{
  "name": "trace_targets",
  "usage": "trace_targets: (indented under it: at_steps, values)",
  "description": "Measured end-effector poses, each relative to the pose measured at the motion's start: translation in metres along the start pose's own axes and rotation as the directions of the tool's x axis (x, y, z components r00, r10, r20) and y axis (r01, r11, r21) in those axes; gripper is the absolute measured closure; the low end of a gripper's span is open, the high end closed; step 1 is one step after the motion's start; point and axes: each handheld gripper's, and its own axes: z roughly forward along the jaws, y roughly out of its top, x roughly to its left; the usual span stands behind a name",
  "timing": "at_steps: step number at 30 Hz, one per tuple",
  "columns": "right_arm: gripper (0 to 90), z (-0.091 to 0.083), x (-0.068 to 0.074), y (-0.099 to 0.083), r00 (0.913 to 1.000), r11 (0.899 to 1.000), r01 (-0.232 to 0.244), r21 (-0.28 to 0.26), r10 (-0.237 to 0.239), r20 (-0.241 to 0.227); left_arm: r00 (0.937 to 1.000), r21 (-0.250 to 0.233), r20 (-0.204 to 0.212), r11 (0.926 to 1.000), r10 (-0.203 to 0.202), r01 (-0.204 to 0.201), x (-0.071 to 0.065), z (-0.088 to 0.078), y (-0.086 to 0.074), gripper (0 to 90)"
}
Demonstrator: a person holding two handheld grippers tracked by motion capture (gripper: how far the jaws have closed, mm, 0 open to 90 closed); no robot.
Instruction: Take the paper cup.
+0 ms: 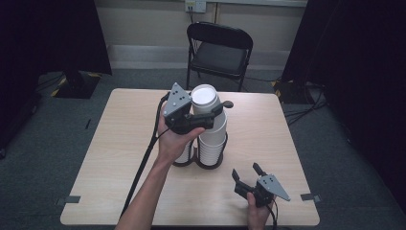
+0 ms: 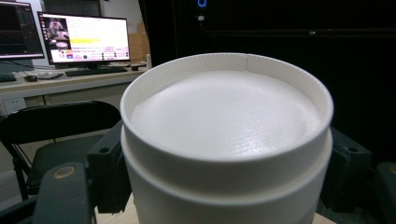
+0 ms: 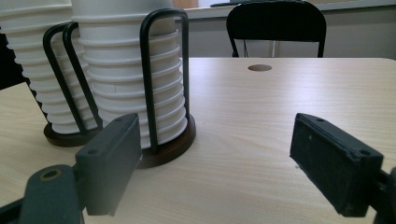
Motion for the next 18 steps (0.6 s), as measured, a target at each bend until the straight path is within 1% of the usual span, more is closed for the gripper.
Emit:
trace_targets:
  at_steps: [1,2,3,4,5,6,7,8,9,10,11,12,13,14,15,18]
  values:
    - [16.0,0.000,0.000,0.000,1.0000,1.000,0.001,-0.002,-0.001,0.001,1.0000,0.000,0.000,1.0000,0.000,0.000,0.000,0.000,0.000,21.6]
    - [16.0,0.000,0.000,0.000,1.0000,1.000,0.001,-0.002,-0.001,0.001,0.9999,0.012,0.009,0.9999,0.007,-0.007,0.000,-0.002,0.001,21.6]
    - [15.9,0.000,0.000,0.000,1.0000,1.000,-0.001,0.001,0.001,0.005,1.0000,0.017,0.005,0.9998,0.006,-0.007,0.001,-0.003,0.002,21.6]
    - [15.9,0.000,0.000,0.000,1.0000,1.000,-0.001,0.001,0.001,0.005,1.0000,0.016,0.002,0.9999,-0.004,0.004,0.001,-0.005,0.002,21.6]
    - [15.6,0.001,0.000,0.001,1.0000,1.000,0.001,0.013,-0.001,0.002,0.9999,0.015,0.012,0.9998,-0.010,0.010,0.000,-0.010,0.002,21.6]
    - [15.6,0.001,0.000,0.001,1.0000,1.000,0.002,0.014,-0.002,0.002,0.9999,0.017,0.012,0.9999,-0.001,0.001,-0.001,-0.012,0.003,21.6]
    - [15.6,0.001,0.000,0.001,1.0000,1.000,0.002,0.014,-0.002,0.002,0.9999,0.017,0.012,0.9999,-0.001,0.001,-0.001,-0.012,0.003,21.6]
    - [15.6,0.001,0.000,0.001,1.0000,1.000,0.001,0.013,-0.001,0.004,0.9999,0.022,0.006,0.9997,0.014,-0.014,-0.002,-0.014,0.003,21.6]
    - [15.7,0.001,0.000,0.001,1.0000,1.000,-0.001,0.011,0.001,0.008,0.9997,0.022,0.011,0.9995,0.021,-0.021,-0.003,-0.016,0.003,21.6]
    - [15.7,0.001,-0.001,0.000,0.9999,1.000,-0.012,0.008,0.011,0.010,0.9990,0.017,0.035,0.9994,0.029,-0.029,-0.006,-0.020,0.003,21.6]
    - [15.7,0.001,-0.001,0.000,0.9999,1.000,-0.011,0.007,0.011,0.010,0.9990,0.017,0.035,0.9994,0.029,-0.029,-0.006,-0.020,0.003,21.5]
    - [15.7,0.000,-0.001,0.000,0.9999,1.000,-0.014,0.009,0.014,0.009,0.9983,0.017,0.037,0.9988,0.045,-0.046,-0.012,-0.025,0.002,21.5]
    - [15.8,0.000,-0.001,0.000,0.9999,1.000,-0.011,0.007,0.011,0.009,0.9983,0.017,0.037,0.9988,0.045,-0.046,-0.012,-0.025,0.002,21.5]
    - [15.8,0.000,0.000,0.000,0.9999,1.000,-0.009,0.006,0.009,0.009,0.9975,0.024,0.038,0.9978,0.060,-0.061,-0.016,-0.030,0.000,21.5]
    - [15.8,0.000,0.000,0.000,0.9999,1.000,-0.008,0.004,0.008,0.009,0.9972,0.027,0.044,0.9978,0.060,-0.061,-0.017,-0.032,-0.001,21.5]
    - [15.8,0.000,0.000,0.000,0.9999,1.000,-0.006,0.000,0.006,0.011,0.9976,0.031,0.041,0.9979,0.055,-0.057,-0.019,-0.036,-0.003,21.4]
